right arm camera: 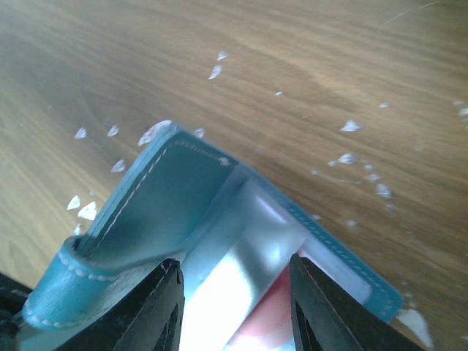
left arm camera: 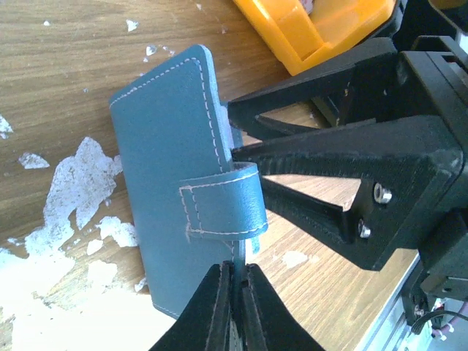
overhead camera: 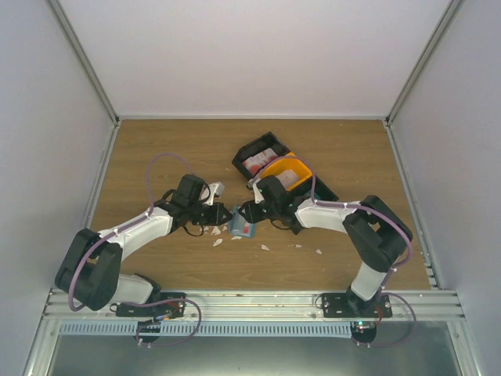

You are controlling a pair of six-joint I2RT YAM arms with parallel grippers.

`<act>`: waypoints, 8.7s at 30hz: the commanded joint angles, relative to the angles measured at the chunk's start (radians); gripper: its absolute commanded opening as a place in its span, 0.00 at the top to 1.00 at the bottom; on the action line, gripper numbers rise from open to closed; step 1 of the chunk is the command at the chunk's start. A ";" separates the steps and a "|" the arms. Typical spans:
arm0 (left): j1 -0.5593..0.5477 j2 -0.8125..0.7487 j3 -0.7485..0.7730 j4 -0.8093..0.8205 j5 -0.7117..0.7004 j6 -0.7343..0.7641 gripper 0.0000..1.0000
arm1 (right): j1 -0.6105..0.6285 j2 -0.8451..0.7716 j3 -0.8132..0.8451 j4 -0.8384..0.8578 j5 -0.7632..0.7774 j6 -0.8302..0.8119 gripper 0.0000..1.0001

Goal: Put the credit cards into the card holder
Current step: Adjust the card holder at the center of the board, then close the card holder at the center of the board.

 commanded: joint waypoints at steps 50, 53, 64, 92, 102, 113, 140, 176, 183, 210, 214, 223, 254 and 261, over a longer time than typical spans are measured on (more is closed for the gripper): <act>-0.148 0.190 0.128 0.108 0.082 -0.033 0.92 | 0.060 -0.276 -0.269 0.155 0.380 0.000 0.57; -0.161 0.217 0.129 0.135 0.098 -0.043 0.87 | 0.054 -0.296 -0.282 0.154 0.379 0.027 0.57; -0.202 0.315 0.113 0.215 0.083 -0.079 0.70 | 0.011 -0.281 -0.311 0.122 0.398 0.075 0.57; -0.227 0.263 0.024 0.312 0.019 -0.151 0.80 | -0.031 -0.236 -0.240 0.005 0.134 0.191 0.76; -0.224 0.212 0.097 0.092 -0.187 -0.211 0.65 | -0.036 -0.157 -0.221 -0.112 0.186 0.267 0.75; -0.167 0.260 0.071 0.103 -0.199 -0.259 0.51 | -0.050 -0.135 -0.186 -0.150 0.146 0.227 0.67; -0.168 0.280 0.057 0.106 -0.211 -0.252 0.57 | -0.052 -0.057 -0.096 -0.272 0.096 0.141 0.75; -0.085 0.105 0.014 0.327 0.023 -0.181 1.00 | -0.182 -0.423 -0.214 -0.037 -0.156 0.157 0.49; -0.086 -0.015 0.048 0.266 0.105 -0.199 1.00 | -0.182 -0.560 -0.182 -0.107 -0.127 0.128 0.42; -0.102 -0.207 0.104 0.466 0.259 -0.531 1.00 | -0.174 -0.765 -0.404 0.420 -0.387 0.472 0.46; -0.102 -0.210 0.088 0.470 0.244 -0.523 1.00 | -0.173 -0.730 -0.368 0.416 -0.412 0.435 0.60; -0.102 -0.260 0.154 0.298 0.189 -0.403 0.66 | -0.174 -0.685 -0.277 0.367 -0.441 0.062 0.99; 0.003 -0.268 0.583 -0.402 0.127 -0.264 0.01 | -0.126 -0.577 -0.060 0.257 -0.371 -1.415 0.99; 0.080 -0.325 0.407 -0.186 0.298 -0.484 0.17 | -0.108 -0.547 -0.089 0.371 -0.345 -1.435 1.00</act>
